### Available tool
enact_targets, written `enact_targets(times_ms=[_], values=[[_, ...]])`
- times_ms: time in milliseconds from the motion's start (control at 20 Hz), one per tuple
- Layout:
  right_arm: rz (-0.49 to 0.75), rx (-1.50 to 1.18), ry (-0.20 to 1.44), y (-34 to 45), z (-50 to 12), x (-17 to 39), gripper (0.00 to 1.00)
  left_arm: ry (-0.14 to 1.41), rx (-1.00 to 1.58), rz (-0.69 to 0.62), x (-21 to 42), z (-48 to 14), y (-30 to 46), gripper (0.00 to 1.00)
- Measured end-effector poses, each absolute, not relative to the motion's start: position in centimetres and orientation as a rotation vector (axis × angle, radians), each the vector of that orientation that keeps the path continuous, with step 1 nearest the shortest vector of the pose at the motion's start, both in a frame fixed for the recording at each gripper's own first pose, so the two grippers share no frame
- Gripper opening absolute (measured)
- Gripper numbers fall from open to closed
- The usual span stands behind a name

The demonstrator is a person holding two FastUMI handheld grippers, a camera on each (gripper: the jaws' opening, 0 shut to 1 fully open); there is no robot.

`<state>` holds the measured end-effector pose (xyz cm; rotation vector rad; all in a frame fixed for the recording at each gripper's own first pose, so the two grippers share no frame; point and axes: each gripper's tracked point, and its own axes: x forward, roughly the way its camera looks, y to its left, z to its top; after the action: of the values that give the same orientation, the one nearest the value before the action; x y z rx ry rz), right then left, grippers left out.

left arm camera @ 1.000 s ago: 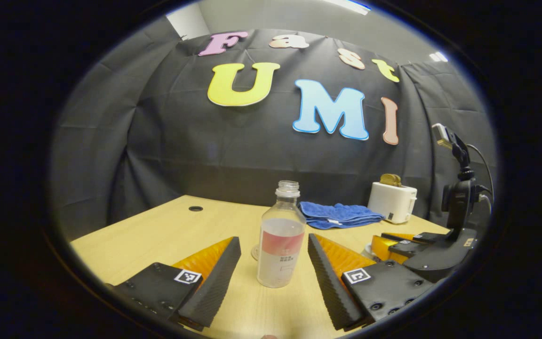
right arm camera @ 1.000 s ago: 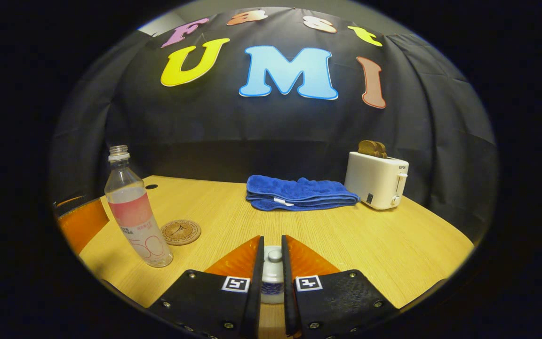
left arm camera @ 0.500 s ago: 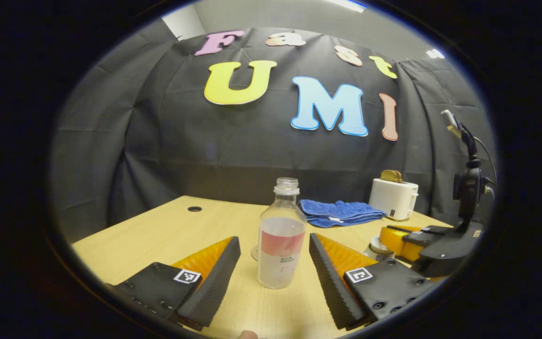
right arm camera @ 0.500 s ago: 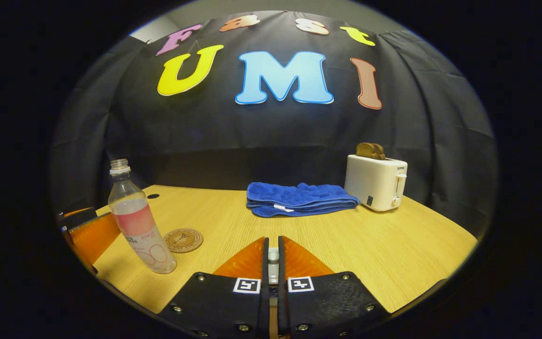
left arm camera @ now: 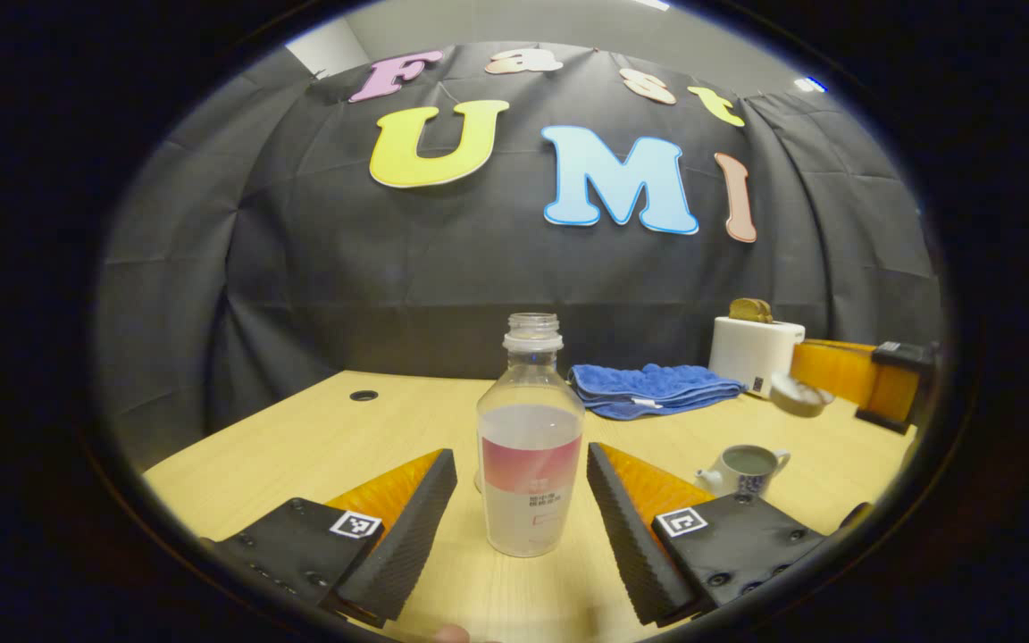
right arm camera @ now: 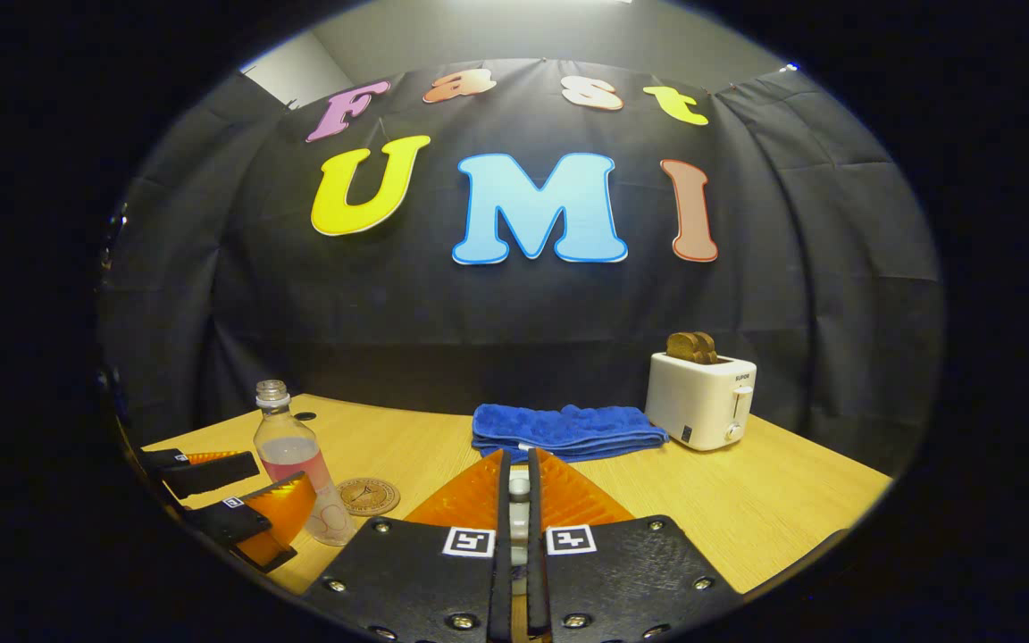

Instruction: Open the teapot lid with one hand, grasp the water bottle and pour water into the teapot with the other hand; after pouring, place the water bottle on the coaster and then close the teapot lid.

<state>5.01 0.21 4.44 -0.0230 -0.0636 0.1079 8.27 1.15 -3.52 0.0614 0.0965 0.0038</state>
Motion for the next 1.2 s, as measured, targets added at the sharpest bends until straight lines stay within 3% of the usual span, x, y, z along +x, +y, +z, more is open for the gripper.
enact_targets(times_ms=[400,500,700,1200], values=[[0.092,0.013,-0.047,-1.6,3.8,5.0,0.07,0.118,0.108,-0.003,10.4,-4.7,0.8,0.99],[0.086,0.024,-0.039,-2.1,3.4,5.1,0.07,0.118,0.142,-0.016,10.6,-4.7,0.5,0.87],[0.077,0.038,-0.023,-3.0,2.7,5.0,0.07,0.125,0.239,-0.048,10.9,-4.5,-0.4,0.84],[0.015,0.070,-0.038,-6.5,2.6,4.5,0.07,0.072,0.646,-0.147,11.0,-1.1,-3.7,0.85]])
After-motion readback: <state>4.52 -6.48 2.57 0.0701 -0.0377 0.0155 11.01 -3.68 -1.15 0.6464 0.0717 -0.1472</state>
